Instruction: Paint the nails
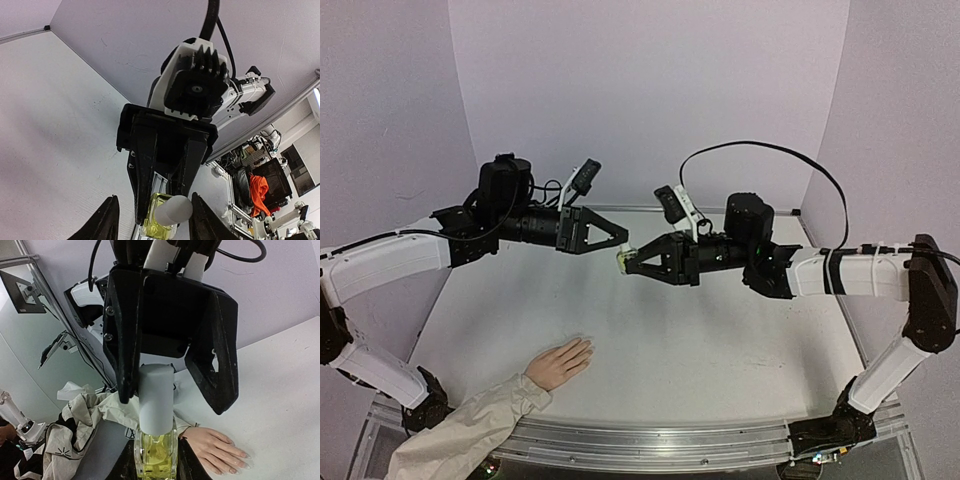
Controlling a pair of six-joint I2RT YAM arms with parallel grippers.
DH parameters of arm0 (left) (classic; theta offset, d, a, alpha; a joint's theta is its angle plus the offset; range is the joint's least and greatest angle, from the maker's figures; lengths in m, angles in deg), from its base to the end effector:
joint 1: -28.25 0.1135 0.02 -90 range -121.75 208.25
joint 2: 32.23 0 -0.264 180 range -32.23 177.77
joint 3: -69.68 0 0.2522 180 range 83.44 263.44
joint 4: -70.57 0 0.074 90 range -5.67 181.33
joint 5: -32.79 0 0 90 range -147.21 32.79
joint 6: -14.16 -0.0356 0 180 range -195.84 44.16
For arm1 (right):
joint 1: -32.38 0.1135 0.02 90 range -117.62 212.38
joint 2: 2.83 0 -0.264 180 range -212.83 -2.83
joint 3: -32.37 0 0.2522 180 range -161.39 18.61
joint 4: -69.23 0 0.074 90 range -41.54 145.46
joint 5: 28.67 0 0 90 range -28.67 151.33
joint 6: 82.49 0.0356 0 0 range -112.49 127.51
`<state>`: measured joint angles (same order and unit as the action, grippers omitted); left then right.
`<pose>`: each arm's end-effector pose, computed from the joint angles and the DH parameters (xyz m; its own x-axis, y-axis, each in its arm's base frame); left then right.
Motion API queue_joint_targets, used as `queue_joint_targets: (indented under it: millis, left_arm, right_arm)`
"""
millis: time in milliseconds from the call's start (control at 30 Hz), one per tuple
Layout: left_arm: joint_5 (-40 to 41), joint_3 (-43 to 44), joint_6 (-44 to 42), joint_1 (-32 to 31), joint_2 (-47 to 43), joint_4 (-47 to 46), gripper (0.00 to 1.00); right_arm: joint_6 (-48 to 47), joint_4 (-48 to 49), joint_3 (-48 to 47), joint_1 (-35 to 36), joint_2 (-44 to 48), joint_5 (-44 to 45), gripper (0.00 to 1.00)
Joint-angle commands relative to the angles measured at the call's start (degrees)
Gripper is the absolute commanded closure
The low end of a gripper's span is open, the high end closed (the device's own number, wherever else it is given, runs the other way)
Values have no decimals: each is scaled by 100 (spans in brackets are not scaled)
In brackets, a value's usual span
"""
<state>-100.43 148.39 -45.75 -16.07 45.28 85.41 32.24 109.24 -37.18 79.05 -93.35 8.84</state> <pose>0.2063 -0.2355 0.3530 -0.6400 0.1143 -0.7599 0.7679 0.1314 -0.6269 0.2185 0.2728 0.3184 -0.1972 0.1621 -0.9669 -0.9633 -0.2152 0.1604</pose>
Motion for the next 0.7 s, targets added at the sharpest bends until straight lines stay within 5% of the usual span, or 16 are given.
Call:
queue_joint_targets:
  millis: [0, 333, 400, 533, 667]
  left_arm:
    - [-384, 129, -52, -102, -104, -405, 55]
    - [337, 10, -214, -208, -119, -349, 97]
    - [806, -3, -215, -210, -133, -210, 100]
    - [2157, 202, -43, -212, 32, 509, 100]
    - [2859, 531, 187, -234, 277, 1073, 100]
  right_arm:
    - [251, 730, -250, -7, 94, -418, 100]
    - [-519, 129, -154, 50, 95, 1180, 100]
    - [-1343, -872, -280, 334, 150, 2736, 100]
    - [-3060, -1545, -713, 1492, -241, 7464, 100]
    - [-3953, -809, -1182, 1987, -1038, 9644, 100]
